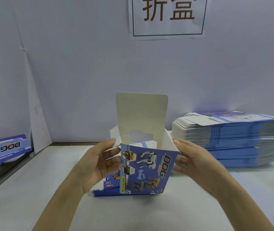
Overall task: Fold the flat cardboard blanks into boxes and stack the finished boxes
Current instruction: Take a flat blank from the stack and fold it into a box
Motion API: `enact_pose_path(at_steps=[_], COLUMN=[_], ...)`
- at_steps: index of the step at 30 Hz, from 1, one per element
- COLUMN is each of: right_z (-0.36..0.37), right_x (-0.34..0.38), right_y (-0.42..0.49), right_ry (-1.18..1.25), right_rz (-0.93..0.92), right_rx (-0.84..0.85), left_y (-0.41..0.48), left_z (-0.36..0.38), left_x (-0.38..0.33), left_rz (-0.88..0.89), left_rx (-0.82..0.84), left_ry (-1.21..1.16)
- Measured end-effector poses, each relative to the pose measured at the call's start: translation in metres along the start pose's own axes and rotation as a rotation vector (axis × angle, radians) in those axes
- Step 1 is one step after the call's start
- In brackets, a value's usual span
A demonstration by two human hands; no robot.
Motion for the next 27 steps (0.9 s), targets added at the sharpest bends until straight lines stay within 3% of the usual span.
enact_pose_path(at_steps=[7, 10, 16, 23, 25, 27], right_z=[0.005, 0.022, 0.036, 0.032, 0.028, 0.023], right_x=[0.039, 0.041, 0.026, 0.024, 0.022, 0.022], right_y=[-0.015, -0.025, -0.028, -0.026, -0.023, -0.019], right_ry=[-0.845, -1.006, -1.077, -0.935, -0.825, -0.629], right_rz=[-0.663, -0.698, -0.654, -0.578, -0.498, -0.369], right_rx=[-0.241, -0.239, -0.278, -0.284, -0.262, -0.231], left_y=[-0.038, -0.053, -0.05, -0.036, -0.033, -0.03], left_z=[0.01, 0.023, 0.035, 0.03, 0.03, 0.031], left_x=[-0.025, -0.02, -0.009, -0.002, -0.003, -0.001], left_rz=[0.722, 0.78, 0.566, 0.585, 0.605, 0.558], left_rx=[-0.722, -0.94, -1.009, -0.742, -0.744, -0.598], left_ry=[0.92, 1.182, 1.464, 1.222, 1.251, 1.098])
Point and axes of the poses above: each hand's wrist, its own y-axis towards the middle knuckle, its own z-axis out of the palm, x = y × z, the point moved 4 cm from there along y, towards the middle knuckle, and after that the axes turned 14 degrees about -z, right-handed, at the moved point
